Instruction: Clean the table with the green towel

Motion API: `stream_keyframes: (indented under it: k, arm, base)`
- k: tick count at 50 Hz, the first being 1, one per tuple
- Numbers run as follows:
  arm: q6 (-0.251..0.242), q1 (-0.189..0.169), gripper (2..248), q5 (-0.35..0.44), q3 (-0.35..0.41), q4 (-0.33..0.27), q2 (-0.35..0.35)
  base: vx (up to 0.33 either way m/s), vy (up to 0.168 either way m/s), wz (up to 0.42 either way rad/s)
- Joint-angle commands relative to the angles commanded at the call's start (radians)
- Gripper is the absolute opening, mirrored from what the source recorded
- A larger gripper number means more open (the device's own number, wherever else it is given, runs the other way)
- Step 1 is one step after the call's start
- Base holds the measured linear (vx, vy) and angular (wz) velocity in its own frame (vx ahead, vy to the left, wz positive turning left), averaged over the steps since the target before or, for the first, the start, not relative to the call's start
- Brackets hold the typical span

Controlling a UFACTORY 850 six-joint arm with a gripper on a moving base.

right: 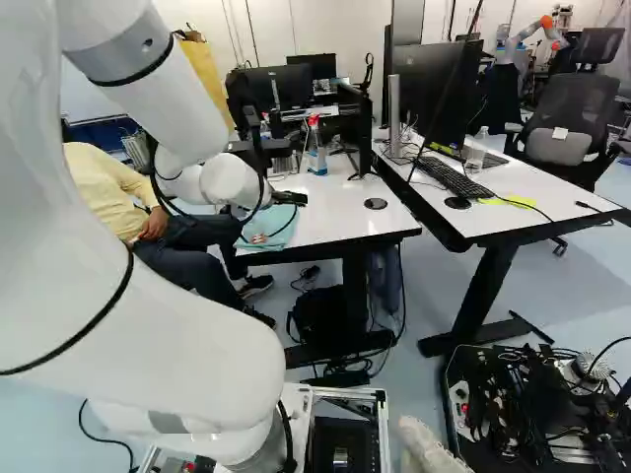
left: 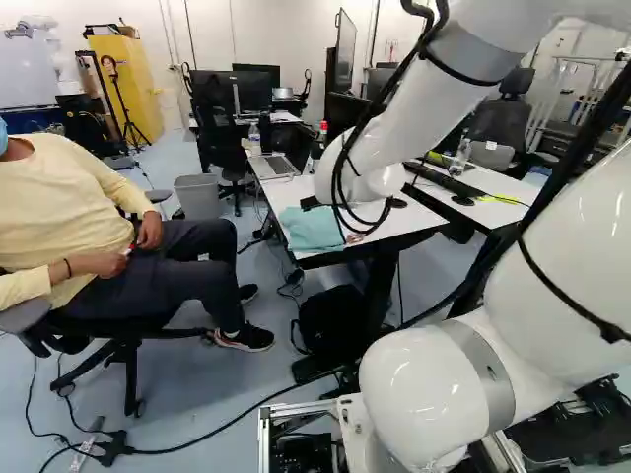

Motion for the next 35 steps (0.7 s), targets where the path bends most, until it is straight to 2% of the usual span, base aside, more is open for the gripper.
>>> stream_keyframes:
  k: [17,35]
  arm:
    - [0.000,-0.030,247,0.171,0.102,-0.005,0.029]
    - [0.000,-0.054,247,0.314,0.188,-0.010,0.053]
  base:
    - [0.000,0.000,0.000]
    - [0.000,0.000,0.000]
